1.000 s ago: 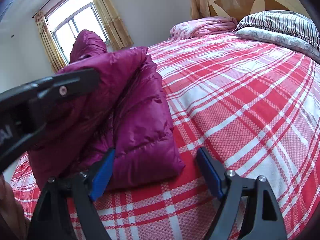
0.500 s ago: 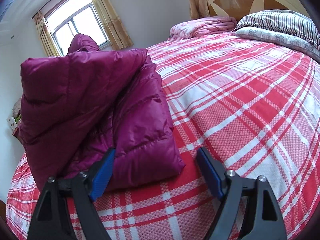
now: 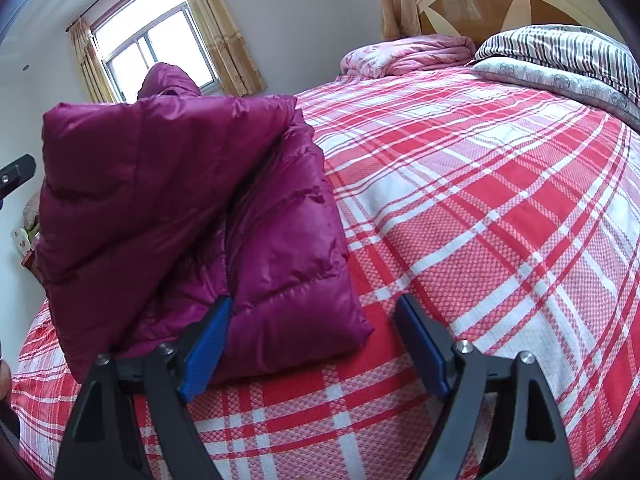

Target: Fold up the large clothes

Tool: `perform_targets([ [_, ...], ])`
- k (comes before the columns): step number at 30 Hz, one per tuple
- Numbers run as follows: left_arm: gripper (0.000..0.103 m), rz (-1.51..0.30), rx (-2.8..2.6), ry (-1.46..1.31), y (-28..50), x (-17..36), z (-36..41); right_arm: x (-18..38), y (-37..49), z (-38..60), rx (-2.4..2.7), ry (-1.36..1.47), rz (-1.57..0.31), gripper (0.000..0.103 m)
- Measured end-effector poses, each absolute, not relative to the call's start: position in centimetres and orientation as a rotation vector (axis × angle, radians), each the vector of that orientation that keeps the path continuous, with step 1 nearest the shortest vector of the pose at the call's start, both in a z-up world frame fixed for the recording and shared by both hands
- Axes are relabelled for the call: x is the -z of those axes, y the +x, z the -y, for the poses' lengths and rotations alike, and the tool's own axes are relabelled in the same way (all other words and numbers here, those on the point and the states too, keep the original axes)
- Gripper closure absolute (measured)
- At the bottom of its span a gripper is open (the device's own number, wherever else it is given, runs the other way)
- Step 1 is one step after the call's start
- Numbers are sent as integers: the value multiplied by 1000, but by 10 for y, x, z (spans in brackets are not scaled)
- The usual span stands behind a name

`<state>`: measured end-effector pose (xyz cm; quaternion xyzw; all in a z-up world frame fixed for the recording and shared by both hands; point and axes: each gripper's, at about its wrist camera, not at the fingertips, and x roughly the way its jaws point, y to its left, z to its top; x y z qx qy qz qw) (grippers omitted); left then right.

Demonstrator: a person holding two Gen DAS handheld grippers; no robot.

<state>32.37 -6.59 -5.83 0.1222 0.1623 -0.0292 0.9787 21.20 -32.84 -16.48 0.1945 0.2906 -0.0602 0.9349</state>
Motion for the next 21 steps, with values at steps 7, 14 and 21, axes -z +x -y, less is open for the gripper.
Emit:
perform_targets([
  [7,8,-487,134,309,374,122,105,134,181,338,237,400,-459,21],
  [14,8,-398,229,437,352,142,145,72,187,326,119,346,-359,40],
  [21,8,-409,244,370,350,119,113,127,255,323,82,296,-668,72],
])
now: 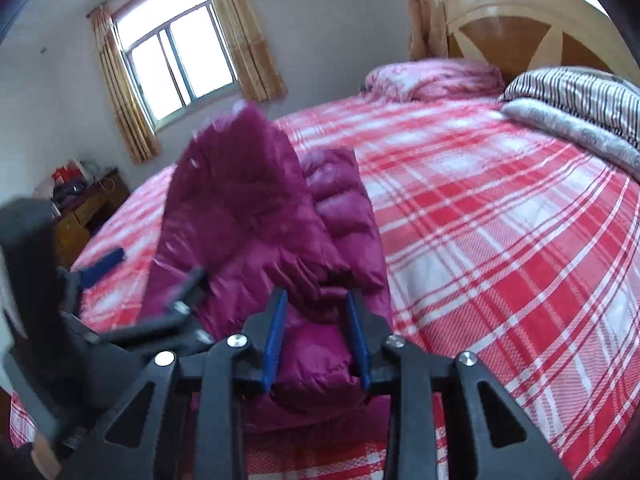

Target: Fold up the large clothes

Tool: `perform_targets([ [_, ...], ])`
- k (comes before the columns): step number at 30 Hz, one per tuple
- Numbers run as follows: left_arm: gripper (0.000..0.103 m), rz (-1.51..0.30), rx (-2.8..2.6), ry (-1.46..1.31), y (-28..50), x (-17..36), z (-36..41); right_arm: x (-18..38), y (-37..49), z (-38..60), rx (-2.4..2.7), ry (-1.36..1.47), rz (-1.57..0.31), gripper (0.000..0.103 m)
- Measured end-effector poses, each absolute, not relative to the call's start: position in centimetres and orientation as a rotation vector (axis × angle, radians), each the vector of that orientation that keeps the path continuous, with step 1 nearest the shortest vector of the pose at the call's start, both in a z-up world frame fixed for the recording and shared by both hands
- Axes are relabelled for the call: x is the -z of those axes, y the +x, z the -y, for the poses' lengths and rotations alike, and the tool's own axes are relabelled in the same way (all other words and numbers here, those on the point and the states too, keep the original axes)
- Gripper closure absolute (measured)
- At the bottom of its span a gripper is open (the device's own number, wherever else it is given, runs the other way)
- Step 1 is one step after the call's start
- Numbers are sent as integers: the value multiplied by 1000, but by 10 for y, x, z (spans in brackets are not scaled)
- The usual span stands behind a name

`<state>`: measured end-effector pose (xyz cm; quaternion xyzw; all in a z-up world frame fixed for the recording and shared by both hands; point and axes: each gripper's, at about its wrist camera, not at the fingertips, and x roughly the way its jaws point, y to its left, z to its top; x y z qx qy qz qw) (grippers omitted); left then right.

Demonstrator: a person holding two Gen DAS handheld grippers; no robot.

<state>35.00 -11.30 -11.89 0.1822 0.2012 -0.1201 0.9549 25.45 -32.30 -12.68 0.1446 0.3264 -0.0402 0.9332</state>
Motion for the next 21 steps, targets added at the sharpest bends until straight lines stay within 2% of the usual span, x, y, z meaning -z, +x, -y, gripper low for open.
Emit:
perform_targets([
  [5,8,-399,94,361,387,106,89,132,247,325,113,238,-703,73],
  [10,8,-516,3,336,442,120,75,72,243,318,131,194,-550,71],
  [16,8,-591,-30,184,460,120,56,19,315,297,-80,240,-495,69],
  [21,8,-578,-20,209,463,119,62,35,378,297,-150,311,-567,65],
])
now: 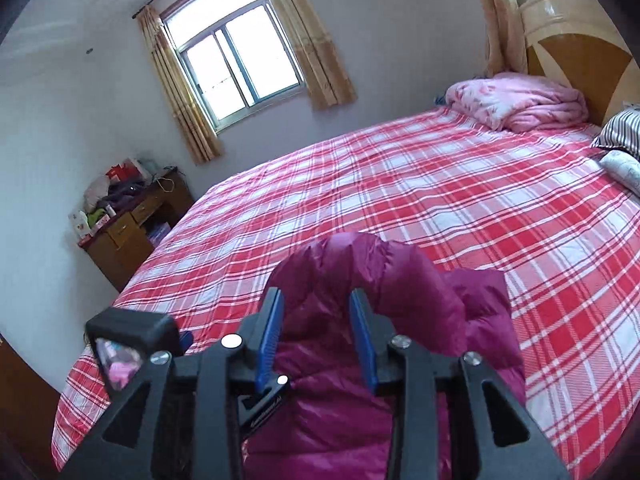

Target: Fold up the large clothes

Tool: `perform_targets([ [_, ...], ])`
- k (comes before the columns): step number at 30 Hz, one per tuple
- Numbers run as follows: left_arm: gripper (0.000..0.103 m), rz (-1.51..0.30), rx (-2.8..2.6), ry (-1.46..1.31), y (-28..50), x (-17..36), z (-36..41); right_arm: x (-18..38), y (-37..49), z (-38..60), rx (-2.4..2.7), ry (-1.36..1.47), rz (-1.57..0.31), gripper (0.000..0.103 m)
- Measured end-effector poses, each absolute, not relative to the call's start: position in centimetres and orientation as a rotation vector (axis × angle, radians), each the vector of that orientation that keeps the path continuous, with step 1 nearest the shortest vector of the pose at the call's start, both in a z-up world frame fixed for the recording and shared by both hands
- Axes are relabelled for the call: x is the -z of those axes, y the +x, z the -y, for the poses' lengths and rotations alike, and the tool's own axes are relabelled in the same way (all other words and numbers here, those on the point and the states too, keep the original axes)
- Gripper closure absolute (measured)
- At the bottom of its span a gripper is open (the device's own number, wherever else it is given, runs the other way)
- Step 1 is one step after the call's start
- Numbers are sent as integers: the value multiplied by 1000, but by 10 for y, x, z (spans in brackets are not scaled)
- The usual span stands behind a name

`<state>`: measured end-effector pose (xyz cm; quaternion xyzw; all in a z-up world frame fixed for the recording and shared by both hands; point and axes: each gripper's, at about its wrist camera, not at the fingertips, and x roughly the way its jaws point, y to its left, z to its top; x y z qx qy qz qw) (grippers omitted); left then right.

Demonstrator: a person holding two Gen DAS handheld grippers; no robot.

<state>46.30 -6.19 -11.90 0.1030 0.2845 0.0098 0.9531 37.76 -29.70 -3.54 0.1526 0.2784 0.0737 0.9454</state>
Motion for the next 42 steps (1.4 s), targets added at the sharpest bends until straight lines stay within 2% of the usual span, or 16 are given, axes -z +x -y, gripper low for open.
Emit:
perform_targets([
  [6,8,-554,15,243,468,116,91,83,370,335,-6,310,-646,66],
  [13,7,-518,-25,423,468,138,143,100,376,364,34,353,-652,66],
  [21,2,-566,5,335,480,154,131,117,383,372,22,387,-667,67],
  [42,1,-631,41,314,488,165,132,130,392,371,35,388,-725,66],
])
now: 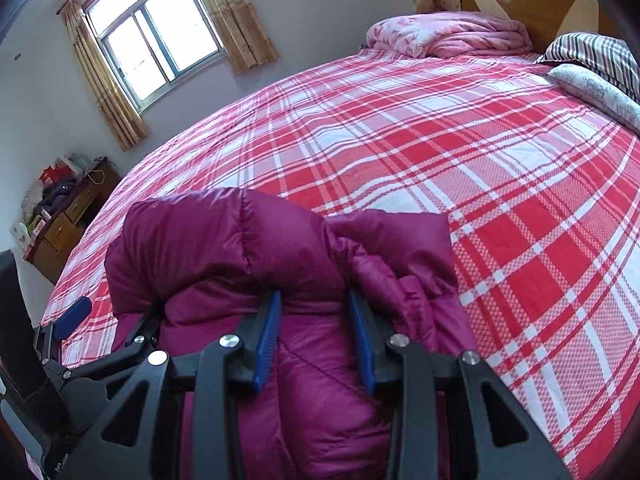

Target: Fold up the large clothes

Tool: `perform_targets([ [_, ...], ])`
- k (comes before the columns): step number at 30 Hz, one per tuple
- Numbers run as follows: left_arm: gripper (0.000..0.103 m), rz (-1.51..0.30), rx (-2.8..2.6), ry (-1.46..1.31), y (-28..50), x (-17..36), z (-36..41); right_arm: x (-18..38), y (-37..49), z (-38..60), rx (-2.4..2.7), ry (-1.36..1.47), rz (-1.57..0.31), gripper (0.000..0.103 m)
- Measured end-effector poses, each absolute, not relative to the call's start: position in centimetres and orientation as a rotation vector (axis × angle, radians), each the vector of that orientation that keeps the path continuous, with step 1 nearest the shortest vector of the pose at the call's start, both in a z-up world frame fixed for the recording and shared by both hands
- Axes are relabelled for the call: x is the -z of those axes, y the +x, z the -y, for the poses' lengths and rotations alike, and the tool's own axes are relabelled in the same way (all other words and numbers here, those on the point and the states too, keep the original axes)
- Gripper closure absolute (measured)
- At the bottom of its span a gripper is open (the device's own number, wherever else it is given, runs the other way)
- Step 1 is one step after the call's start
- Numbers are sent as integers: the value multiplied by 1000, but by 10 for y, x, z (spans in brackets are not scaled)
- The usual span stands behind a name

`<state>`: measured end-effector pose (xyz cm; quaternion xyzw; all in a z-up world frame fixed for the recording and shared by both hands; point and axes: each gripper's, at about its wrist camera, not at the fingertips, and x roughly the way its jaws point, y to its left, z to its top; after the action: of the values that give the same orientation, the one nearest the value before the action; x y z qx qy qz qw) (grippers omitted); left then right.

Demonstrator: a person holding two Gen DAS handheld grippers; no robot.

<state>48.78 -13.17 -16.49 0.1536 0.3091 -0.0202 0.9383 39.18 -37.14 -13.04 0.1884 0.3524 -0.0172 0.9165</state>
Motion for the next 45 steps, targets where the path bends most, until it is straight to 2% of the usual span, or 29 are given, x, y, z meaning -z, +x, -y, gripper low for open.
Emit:
perform_targets([
  [31,1,-661,99,295,488,163,123,130,395,370,43,364,-754,66],
  [33,1,-690,172,275,480,152,110,121,384,374,-31,382,-738,49],
  [34,1,-689,204,252,472,146,102,115,373,376,-60,387,-707,33],
  [35,1,-680,230,223,463,140,93,110,362,379,-57,381,-678,23],
  [40,1,-677,294,107,433,130,52,111,328,401,-4,388,-678,21],
  [45,2,-778,340,47,435,155,57,130,330,414,-43,458,-735,20],
])
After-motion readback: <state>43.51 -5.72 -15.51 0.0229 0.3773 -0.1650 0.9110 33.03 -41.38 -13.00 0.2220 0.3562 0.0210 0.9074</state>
